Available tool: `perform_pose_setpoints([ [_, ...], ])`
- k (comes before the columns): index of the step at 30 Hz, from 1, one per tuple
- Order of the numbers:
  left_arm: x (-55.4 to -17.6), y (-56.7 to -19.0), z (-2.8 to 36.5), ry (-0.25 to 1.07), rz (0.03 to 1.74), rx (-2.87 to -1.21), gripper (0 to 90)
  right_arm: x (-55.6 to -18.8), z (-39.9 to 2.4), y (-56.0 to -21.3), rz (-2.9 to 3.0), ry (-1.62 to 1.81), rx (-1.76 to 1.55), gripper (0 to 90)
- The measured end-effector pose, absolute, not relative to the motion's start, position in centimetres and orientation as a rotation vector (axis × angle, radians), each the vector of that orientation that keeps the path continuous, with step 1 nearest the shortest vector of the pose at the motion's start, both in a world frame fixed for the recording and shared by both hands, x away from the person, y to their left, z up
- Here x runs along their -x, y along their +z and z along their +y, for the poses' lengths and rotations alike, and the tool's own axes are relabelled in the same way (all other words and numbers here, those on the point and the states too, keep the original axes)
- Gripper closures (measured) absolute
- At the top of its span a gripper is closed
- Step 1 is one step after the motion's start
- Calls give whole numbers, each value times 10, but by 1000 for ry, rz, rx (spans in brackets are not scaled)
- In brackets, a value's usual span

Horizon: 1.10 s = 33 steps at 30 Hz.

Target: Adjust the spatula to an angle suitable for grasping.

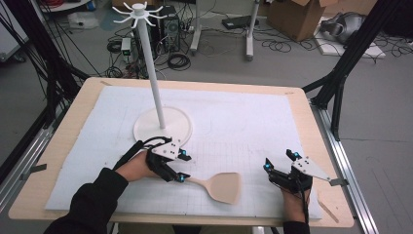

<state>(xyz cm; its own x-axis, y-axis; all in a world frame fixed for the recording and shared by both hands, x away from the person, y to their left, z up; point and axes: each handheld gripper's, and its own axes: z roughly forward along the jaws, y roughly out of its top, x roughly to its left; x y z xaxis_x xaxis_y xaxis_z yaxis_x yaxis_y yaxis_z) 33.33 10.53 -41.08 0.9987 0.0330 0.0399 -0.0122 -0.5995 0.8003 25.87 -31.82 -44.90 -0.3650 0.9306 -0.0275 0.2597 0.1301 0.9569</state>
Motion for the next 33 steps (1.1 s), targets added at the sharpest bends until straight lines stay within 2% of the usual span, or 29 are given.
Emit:
perform_pose_setpoints([
  [1, -334, -409, 109, 60, 54, -2185, 353, -259, -318, -449, 1733, 1263, -1154, 148],
  [2, -334, -409, 112, 67, 97, -2158, 285, -259, -318, -449, 1733, 1268, -1159, 148],
  [7, -330, -411, 138, 139, 309, -1983, 225, -259, -318, -449, 1735, 1260, -1156, 148],
  [15, -318, -416, 184, 298, 549, -1779, 213, -260, -317, -449, 1745, 1251, -1164, 148],
  [21, -303, -423, 215, 429, 656, -1653, 215, -260, -318, -449, 1748, 1256, -1158, 148],
  [33, -285, -431, 248, 512, 752, -1603, 200, -259, -320, -449, 1730, 1273, -1171, 148],
])
